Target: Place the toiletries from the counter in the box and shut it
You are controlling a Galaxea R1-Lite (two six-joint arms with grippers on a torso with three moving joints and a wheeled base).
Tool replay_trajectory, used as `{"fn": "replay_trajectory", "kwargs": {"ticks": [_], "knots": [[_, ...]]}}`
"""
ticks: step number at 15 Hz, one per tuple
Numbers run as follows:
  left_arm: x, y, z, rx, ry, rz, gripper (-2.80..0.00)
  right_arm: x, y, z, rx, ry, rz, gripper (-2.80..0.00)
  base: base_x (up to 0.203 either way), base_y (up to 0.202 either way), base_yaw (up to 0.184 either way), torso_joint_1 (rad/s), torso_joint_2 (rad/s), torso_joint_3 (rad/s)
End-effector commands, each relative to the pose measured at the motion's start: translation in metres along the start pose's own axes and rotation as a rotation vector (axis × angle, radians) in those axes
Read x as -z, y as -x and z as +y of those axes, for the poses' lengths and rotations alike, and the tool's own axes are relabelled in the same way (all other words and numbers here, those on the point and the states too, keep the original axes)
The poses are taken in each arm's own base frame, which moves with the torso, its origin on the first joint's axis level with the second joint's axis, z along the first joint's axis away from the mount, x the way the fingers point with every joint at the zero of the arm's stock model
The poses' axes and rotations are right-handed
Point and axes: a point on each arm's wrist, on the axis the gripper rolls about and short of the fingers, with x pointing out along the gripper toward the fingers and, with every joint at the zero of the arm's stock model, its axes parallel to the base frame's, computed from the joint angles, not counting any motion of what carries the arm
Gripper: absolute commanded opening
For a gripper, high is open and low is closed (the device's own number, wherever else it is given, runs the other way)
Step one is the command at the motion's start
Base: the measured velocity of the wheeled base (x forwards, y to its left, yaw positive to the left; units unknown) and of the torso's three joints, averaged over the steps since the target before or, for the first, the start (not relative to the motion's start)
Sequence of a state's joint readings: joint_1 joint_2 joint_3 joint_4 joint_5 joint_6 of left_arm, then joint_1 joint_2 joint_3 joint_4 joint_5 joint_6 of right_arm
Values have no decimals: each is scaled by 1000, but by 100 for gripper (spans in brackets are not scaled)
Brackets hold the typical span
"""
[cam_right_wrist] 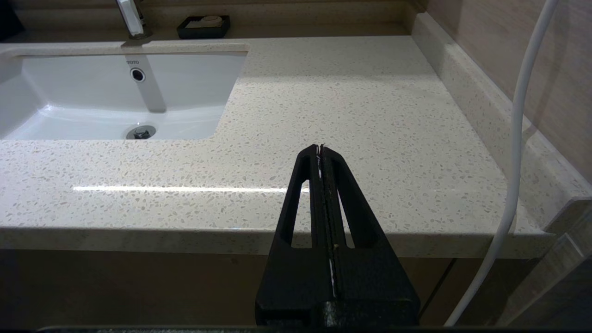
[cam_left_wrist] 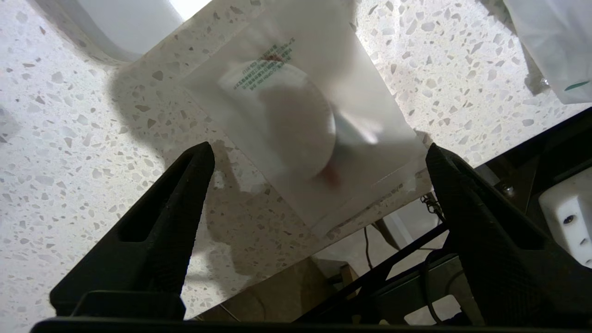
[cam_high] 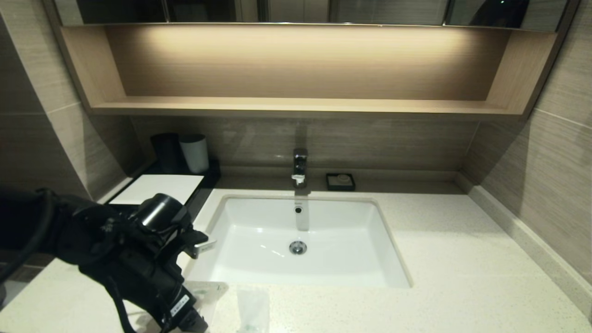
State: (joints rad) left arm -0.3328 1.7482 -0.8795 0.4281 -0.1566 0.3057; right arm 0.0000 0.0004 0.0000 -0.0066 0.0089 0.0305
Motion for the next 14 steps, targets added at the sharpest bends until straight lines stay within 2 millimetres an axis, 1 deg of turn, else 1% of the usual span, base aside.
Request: {"fn": "replay_trajectory", "kwargs": {"ticks": [1,14], "knots": [[1,-4,0,6,0,15,0,0,0,0,0,0,1,-280,0,0,0,0,0,0],[1,-10,1,0,-8,10,0,0,0,0,0,0,2,-280,0,0,0,0,0,0]]}}
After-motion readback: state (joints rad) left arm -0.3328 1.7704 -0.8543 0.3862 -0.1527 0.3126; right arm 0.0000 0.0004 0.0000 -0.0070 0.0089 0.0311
